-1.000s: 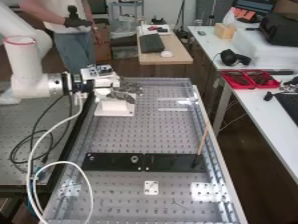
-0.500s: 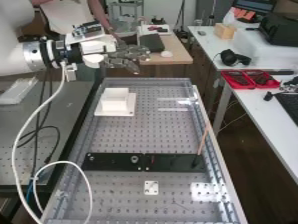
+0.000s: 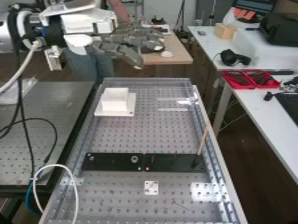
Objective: Grab the larger nut and place it in the white container
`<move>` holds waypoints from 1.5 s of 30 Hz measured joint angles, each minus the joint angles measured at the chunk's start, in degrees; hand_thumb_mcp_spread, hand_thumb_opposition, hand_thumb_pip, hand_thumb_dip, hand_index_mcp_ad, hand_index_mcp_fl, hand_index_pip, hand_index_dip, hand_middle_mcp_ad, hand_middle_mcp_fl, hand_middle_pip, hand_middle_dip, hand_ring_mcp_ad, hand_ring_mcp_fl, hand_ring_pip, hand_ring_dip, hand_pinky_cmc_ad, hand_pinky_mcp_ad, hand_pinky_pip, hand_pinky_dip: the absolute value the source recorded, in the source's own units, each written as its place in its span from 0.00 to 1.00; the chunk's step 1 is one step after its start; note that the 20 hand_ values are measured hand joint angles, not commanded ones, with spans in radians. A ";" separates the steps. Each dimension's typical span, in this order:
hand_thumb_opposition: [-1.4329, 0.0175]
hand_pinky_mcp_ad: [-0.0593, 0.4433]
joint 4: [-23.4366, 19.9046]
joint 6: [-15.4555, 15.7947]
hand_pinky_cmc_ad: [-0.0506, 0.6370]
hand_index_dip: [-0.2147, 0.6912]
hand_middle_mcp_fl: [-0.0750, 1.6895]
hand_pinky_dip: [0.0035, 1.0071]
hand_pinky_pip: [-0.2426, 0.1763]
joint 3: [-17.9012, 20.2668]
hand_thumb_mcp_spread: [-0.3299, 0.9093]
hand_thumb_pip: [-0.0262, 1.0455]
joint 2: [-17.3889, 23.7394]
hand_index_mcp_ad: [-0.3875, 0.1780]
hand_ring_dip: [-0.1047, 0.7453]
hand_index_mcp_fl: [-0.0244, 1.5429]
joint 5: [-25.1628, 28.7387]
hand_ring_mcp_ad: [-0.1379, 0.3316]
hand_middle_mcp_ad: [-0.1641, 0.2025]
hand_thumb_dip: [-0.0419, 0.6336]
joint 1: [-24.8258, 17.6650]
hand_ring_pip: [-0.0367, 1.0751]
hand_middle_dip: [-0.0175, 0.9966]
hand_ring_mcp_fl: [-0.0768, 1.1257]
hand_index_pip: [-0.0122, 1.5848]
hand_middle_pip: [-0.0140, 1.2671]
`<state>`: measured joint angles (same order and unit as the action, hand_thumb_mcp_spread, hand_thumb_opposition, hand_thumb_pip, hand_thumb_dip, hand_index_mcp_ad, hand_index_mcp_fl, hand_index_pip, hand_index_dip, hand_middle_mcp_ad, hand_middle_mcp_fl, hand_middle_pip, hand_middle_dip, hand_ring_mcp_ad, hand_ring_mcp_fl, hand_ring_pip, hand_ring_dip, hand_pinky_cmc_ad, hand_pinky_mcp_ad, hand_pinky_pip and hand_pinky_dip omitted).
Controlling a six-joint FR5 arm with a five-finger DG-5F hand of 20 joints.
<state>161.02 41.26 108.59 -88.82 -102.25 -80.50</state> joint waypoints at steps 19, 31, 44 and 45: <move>0.43 0.73 0.33 -1.64 0.60 0.21 0.04 0.73 0.32 -2.94 0.41 0.66 -3.36 0.44 0.28 0.02 4.05 0.62 0.63 0.36 0.48 0.12 0.27 0.07 0.31 0.11; 0.43 0.73 3.42 -1.00 0.60 0.21 0.04 0.73 0.32 -5.78 0.40 0.67 -3.91 0.44 0.29 0.03 3.24 0.62 0.63 0.36 -0.05 0.13 0.27 0.07 0.31 0.11; 0.43 0.73 4.64 -0.49 0.60 0.21 0.04 0.73 0.32 -5.28 0.40 0.67 -3.22 0.44 0.29 0.03 4.40 0.62 0.63 0.36 -2.17 0.12 0.27 0.07 0.27 0.11; 0.43 0.74 4.71 -0.40 0.60 0.21 0.04 0.73 0.32 -5.16 0.40 0.67 -3.10 0.44 0.29 0.03 4.58 0.62 0.63 0.36 -2.35 0.11 0.27 0.07 0.26 0.11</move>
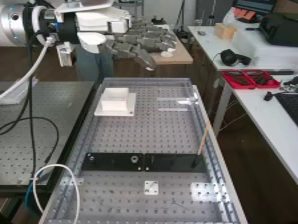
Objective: Grab the larger nut and place it in the white container
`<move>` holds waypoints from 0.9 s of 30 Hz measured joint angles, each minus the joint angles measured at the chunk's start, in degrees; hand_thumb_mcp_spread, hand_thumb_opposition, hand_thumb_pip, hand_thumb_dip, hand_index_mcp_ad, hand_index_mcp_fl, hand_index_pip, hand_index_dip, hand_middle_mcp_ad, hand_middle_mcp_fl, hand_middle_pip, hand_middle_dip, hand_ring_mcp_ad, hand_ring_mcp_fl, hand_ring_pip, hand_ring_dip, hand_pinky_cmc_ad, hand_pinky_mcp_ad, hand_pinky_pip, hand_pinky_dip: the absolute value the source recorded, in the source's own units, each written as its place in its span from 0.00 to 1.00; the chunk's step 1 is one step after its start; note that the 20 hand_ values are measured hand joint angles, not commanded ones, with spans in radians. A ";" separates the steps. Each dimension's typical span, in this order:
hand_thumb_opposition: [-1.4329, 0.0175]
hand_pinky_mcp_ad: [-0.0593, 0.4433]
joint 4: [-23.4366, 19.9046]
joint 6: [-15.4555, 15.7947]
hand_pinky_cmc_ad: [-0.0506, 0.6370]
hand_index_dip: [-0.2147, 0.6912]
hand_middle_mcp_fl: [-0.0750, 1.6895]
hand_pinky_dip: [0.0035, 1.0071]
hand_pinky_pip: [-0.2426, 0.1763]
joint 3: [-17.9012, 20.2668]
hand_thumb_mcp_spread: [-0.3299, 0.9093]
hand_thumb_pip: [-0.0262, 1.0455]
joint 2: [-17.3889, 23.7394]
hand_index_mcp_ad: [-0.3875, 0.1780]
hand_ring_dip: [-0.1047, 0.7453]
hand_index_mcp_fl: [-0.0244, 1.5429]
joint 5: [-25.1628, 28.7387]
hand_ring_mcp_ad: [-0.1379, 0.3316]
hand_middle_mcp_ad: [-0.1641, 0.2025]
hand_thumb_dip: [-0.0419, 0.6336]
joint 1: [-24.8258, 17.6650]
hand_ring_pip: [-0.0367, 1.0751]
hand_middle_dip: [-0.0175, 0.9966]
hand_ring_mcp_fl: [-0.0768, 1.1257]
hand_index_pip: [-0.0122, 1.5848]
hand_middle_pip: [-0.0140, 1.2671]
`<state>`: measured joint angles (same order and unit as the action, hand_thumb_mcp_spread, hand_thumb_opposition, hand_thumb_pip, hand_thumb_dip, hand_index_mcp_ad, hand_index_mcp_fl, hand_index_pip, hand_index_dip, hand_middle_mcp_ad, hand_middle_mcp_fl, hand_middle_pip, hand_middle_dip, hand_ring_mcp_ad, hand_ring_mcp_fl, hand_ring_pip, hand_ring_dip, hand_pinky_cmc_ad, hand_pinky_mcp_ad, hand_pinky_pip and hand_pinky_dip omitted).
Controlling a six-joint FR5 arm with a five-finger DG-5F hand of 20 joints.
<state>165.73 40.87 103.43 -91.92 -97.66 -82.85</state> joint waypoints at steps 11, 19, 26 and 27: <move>0.43 0.74 0.48 0.26 0.60 0.23 0.04 0.71 0.32 0.85 0.40 0.67 1.99 0.44 0.31 0.03 3.35 0.63 0.63 0.36 -1.64 0.12 0.27 0.07 0.26 0.11; 0.43 0.74 0.80 0.69 0.62 0.23 0.04 0.71 0.32 0.55 0.40 0.67 2.05 0.44 0.30 0.03 4.09 0.63 0.63 0.36 -1.84 0.12 0.27 0.07 0.25 0.11; 0.43 0.75 1.55 1.35 0.62 0.23 0.04 0.70 0.32 -0.43 0.40 0.67 1.61 0.44 0.31 0.03 4.07 0.63 0.63 0.36 -1.63 0.12 0.27 0.07 0.25 0.11; 0.43 0.74 1.55 1.37 0.62 0.23 0.04 0.70 0.32 -0.45 0.40 0.67 1.59 0.44 0.31 0.03 4.07 0.62 0.63 0.35 -1.62 0.12 0.27 0.07 0.25 0.11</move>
